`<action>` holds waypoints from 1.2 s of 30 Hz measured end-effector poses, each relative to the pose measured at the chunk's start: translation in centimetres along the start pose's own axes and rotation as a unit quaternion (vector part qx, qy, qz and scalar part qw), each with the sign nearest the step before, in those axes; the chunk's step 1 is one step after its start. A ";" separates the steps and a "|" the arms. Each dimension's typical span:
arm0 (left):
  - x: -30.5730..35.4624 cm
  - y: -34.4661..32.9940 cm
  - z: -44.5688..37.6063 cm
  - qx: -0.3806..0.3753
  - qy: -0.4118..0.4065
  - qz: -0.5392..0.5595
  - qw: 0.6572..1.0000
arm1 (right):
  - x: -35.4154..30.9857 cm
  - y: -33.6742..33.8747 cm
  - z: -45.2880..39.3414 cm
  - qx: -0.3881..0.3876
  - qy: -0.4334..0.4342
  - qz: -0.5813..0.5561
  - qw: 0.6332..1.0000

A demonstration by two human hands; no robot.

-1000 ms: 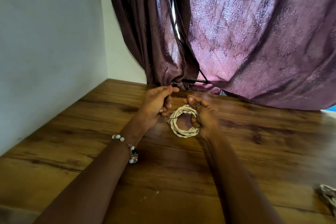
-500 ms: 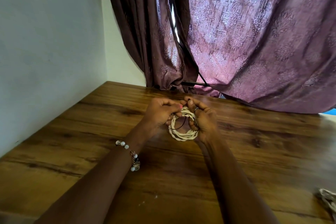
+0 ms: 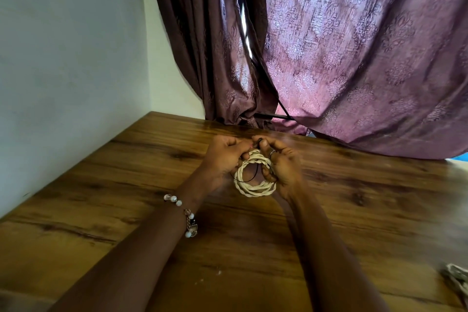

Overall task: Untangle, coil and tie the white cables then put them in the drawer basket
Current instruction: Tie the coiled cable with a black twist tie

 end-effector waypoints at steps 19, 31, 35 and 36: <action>-0.1 0.4 0.2 0.021 0.012 -0.004 1.000 | -0.8 -0.5 0.5 -0.006 0.018 -0.029 0.999; -0.3 0.4 -0.1 -0.006 0.010 -0.007 1.000 | -0.3 -0.4 0.4 -0.013 -0.001 0.025 1.000; -0.1 0.2 0.0 -0.034 0.008 -0.004 0.999 | -0.7 -0.4 0.7 -0.013 -0.003 0.036 0.999; 0.1 0.1 0.2 -0.036 0.002 0.010 0.999 | -1.0 -0.5 0.9 -0.018 -0.004 0.036 0.999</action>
Point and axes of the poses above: each hand's wrist, its own z-axis away from the middle knuckle, its own y-axis out of the back of the hand, x = y × z, the point moved 9 cm from there along -z, towards the middle knuckle, and after that the axes turned 7 degrees about z, right-handed, at the moved point
